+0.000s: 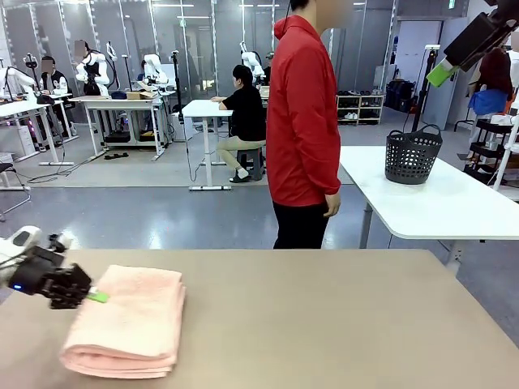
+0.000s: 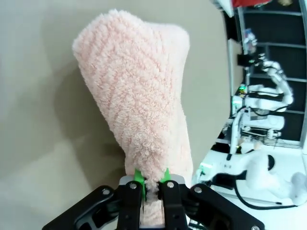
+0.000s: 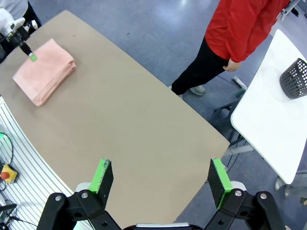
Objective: Fold the towel.
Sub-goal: Pick up the 100 cm Hotel Towel and place it on the left side of the table.
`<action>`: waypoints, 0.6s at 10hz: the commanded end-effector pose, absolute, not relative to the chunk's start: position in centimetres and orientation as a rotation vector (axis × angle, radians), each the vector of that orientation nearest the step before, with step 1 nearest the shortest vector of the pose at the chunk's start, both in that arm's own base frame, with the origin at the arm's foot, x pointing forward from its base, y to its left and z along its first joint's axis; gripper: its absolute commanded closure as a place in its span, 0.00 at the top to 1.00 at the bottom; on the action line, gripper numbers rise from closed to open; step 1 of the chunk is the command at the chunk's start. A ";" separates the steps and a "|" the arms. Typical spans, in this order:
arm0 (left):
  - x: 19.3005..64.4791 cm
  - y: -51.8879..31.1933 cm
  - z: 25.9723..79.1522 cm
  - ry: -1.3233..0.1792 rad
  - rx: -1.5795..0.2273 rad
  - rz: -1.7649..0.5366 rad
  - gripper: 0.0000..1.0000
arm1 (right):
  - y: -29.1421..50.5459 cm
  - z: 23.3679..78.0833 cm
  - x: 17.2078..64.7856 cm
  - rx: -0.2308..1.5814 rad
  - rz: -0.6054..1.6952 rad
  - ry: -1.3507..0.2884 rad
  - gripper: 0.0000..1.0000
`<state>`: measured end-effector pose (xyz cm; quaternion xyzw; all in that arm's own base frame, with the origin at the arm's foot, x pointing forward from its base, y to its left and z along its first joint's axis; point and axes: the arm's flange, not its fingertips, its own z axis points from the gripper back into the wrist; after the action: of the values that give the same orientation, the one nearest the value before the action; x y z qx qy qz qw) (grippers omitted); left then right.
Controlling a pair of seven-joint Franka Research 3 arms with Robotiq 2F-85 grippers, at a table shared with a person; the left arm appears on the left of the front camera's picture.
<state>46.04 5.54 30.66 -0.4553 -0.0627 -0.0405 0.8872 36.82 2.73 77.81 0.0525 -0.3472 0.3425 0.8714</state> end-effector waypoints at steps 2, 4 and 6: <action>47.9 11.3 32.7 -0.087 -0.876 -0.121 0.00 | 2.7 77.8 36.7 0.107 0.712 -0.723 1.00; 48.6 15.1 33.4 -0.097 -0.817 -0.089 0.00 | 2.7 77.8 36.7 0.107 0.712 -0.723 1.00; 49.1 16.4 33.4 -0.065 -0.738 -0.068 0.00 | 2.7 77.8 36.7 0.107 0.712 -0.723 1.00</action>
<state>48.33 16.43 33.13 -0.3740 -0.0491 -0.0408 0.9252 36.82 2.73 77.81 0.0525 -0.3472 0.3425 0.8714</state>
